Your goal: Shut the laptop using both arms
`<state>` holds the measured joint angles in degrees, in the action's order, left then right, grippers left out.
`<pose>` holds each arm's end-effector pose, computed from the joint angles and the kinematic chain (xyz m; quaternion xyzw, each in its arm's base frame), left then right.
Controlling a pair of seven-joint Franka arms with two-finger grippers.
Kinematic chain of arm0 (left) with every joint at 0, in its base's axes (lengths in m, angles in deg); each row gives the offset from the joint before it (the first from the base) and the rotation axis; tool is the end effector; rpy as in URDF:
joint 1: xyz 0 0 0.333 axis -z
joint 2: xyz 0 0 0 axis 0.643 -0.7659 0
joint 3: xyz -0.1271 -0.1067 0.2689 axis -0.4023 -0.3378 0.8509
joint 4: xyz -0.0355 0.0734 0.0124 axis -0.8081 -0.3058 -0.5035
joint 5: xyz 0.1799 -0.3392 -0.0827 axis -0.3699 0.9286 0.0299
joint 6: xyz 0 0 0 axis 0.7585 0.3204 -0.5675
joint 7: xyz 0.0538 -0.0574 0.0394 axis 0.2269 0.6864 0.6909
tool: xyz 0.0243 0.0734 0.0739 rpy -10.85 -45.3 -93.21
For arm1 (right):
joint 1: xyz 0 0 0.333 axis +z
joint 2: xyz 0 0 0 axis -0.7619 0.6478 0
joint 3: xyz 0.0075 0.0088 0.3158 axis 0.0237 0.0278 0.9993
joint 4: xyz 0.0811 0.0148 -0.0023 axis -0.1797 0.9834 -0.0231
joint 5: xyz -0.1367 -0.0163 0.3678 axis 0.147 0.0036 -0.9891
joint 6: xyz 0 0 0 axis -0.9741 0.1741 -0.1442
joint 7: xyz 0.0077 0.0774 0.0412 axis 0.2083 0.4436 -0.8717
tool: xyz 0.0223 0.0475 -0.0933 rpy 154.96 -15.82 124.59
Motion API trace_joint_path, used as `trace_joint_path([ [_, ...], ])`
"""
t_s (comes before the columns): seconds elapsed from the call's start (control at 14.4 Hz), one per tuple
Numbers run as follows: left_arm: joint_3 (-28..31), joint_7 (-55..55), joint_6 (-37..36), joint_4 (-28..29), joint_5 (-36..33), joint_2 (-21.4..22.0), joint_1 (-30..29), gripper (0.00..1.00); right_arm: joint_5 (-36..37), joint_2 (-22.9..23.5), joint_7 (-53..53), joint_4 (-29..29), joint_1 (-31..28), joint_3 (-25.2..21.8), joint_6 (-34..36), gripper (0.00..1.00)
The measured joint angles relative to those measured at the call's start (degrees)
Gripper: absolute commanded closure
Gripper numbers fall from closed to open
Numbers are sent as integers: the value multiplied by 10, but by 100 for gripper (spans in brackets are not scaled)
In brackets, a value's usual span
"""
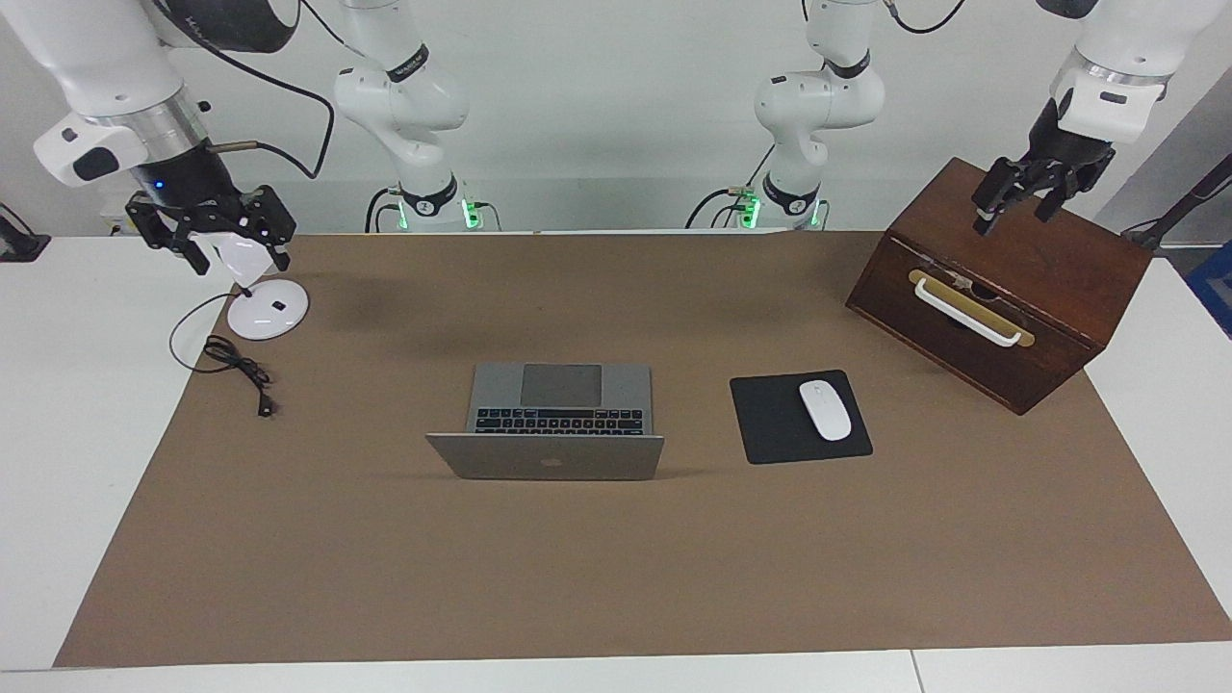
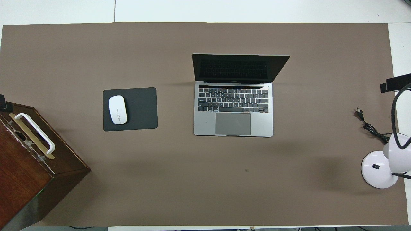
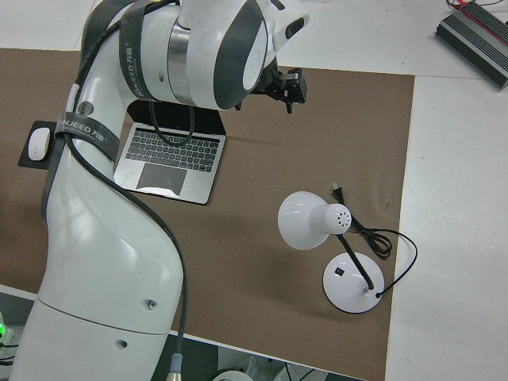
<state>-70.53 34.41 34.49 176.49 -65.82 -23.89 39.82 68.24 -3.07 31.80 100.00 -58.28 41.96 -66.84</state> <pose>0.5096 0.0312 0.6590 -0.9960 -0.0859 -0.0240 0.0043 0.5528 -0.0553 0.6392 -0.9992 -0.0113 -0.0390 0.0065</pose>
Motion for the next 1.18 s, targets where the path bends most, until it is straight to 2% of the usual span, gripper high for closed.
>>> trace_joint_path([
  [0.49, -6, 0, -48, -16, 1, 9, 1, 0, 0, 0, 1, 0, 0, 0, 0, 0],
  [1.18, -25, -4, -49, -17, 2, 9, 6, 0, 0, -1, 23, 9, -2, -2, -19, 0],
])
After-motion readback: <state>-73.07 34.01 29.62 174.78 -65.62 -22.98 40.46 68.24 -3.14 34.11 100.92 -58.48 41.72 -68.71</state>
